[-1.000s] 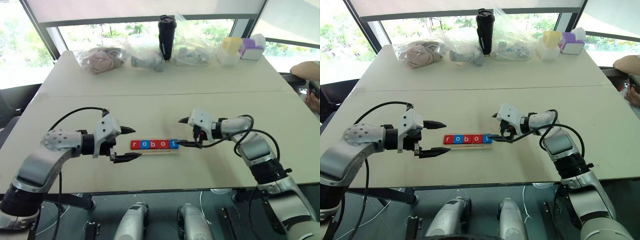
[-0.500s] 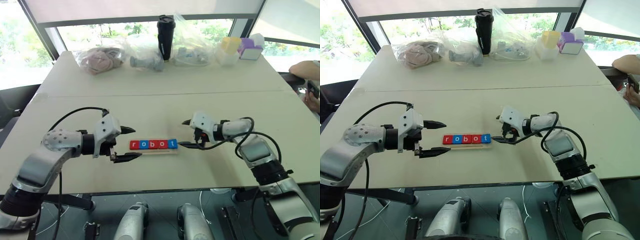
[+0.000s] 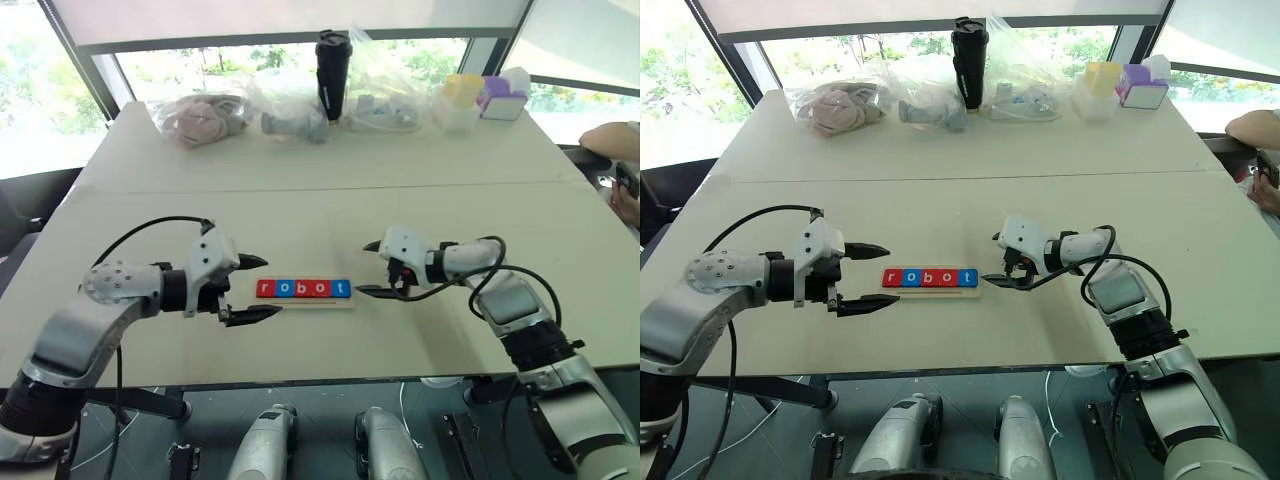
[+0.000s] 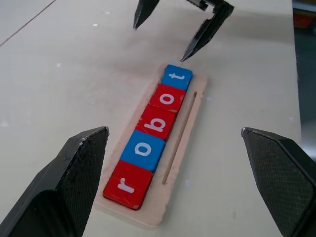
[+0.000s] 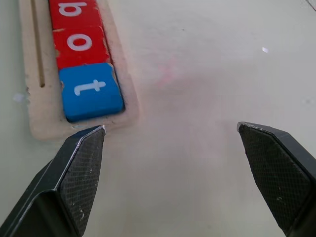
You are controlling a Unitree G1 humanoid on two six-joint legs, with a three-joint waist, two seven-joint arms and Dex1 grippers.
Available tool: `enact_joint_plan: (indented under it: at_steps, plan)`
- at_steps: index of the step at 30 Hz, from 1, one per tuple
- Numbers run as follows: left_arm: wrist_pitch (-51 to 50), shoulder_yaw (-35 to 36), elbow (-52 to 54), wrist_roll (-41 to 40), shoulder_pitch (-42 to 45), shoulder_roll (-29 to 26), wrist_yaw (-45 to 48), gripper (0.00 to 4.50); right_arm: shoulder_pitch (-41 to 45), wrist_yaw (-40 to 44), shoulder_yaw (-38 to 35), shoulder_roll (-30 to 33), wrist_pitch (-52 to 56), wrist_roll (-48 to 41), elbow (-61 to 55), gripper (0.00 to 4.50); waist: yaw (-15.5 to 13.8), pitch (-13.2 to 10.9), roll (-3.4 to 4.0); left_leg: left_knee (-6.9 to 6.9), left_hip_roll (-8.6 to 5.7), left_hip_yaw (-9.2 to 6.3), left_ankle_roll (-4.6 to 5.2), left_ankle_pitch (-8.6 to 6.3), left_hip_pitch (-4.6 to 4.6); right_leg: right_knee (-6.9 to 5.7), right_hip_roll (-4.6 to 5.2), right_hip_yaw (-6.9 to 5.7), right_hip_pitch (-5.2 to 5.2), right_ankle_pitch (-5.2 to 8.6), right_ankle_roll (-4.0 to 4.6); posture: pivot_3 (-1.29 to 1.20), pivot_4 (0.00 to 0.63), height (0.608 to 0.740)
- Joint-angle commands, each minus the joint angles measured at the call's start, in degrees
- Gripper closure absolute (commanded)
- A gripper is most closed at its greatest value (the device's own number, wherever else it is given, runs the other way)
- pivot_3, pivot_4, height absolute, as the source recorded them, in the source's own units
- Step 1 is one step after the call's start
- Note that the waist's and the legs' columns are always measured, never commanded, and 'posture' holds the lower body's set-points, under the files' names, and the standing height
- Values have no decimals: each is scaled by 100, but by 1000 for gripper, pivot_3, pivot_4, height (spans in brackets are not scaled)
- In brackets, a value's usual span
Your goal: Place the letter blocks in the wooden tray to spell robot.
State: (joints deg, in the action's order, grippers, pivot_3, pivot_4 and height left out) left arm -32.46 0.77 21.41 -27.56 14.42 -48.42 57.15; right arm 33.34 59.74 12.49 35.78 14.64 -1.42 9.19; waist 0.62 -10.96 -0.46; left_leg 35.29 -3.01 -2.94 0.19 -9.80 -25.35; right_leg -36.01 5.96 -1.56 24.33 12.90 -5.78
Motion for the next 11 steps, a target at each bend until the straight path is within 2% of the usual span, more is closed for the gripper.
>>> enact_joint_plan:
  at_steps: [1, 4, 7, 11]
  plan:
    - [-76, 406, 132, -109, -268, -140, -50, 0, -139, -36, -463, 183, 239, -336, -550, 73, -1, 0, 0, 0, 0, 0, 0, 0, 0, 0, 0, 1, 0, 0, 0, 0, 150, 740]
    - [-174, 882, 233, -262, -966, -143, -110, 0, -689, -7, -1075, 245, 1262, -1181, -1460, 73, 4, 0, 0, -4, 2, -2, 0, 0, 0, 0, 0, 1, 1, 1, 0, 0, 150, 740]
    - [-275, 1632, 273, -399, -1757, 33, -377, 0, -1821, -117, -1884, 379, 2766, -2291, -2761, 73, -21, 2, 0, -16, 5, -6, 0, -1, -2, 2, 7, 3, 6, 2, 0, 0, 150, 740]
    - [-186, 1930, 307, -339, -2159, -13, -441, 0, -2552, -251, -2059, 776, 3490, -2689, -3586, 73, -96, 1, 1, -11, 4, -3, -12, -11, -4, 2, 34, 1, 6, 10, 8, 0, 150, 740]
